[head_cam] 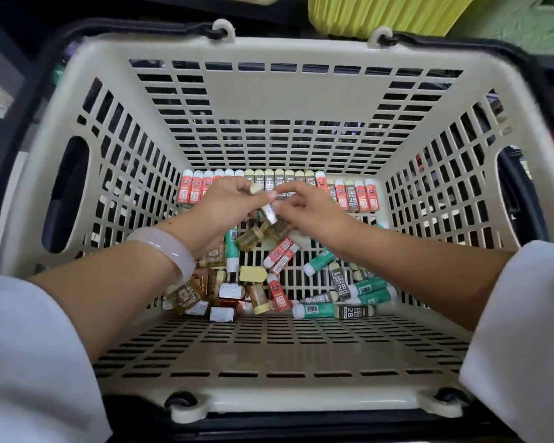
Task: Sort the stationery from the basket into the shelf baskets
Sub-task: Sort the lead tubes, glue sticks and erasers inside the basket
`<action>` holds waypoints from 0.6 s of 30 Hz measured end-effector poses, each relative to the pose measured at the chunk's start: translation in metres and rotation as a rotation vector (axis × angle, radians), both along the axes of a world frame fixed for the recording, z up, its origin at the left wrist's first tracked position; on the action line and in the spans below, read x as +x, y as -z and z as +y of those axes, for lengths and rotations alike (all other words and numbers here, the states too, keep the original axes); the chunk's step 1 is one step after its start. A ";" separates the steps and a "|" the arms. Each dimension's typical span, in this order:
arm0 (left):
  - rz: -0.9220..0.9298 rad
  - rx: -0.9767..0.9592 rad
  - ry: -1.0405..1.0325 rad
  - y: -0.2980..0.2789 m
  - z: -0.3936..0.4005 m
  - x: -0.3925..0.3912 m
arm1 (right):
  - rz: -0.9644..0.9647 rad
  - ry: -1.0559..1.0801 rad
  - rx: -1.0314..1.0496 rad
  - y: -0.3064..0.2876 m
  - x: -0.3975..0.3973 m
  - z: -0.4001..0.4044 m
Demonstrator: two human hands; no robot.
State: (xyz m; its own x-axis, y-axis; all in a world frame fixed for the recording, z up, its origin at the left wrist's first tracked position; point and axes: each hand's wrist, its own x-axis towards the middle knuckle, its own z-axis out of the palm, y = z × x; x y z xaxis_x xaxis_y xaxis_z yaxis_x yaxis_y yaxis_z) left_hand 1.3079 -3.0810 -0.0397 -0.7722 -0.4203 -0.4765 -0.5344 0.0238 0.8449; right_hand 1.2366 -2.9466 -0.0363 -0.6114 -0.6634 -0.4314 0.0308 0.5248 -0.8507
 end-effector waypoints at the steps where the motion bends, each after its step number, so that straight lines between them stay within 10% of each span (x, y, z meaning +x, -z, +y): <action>1: 0.011 0.005 0.002 0.000 0.000 0.000 | -0.039 -0.032 -0.038 -0.001 0.004 -0.002; 10: -0.006 -0.329 0.293 0.005 -0.001 0.001 | 0.234 0.536 0.202 0.019 -0.037 0.021; 18: -0.027 -0.687 0.685 0.010 0.001 0.006 | 0.039 0.604 0.178 0.035 -0.054 0.026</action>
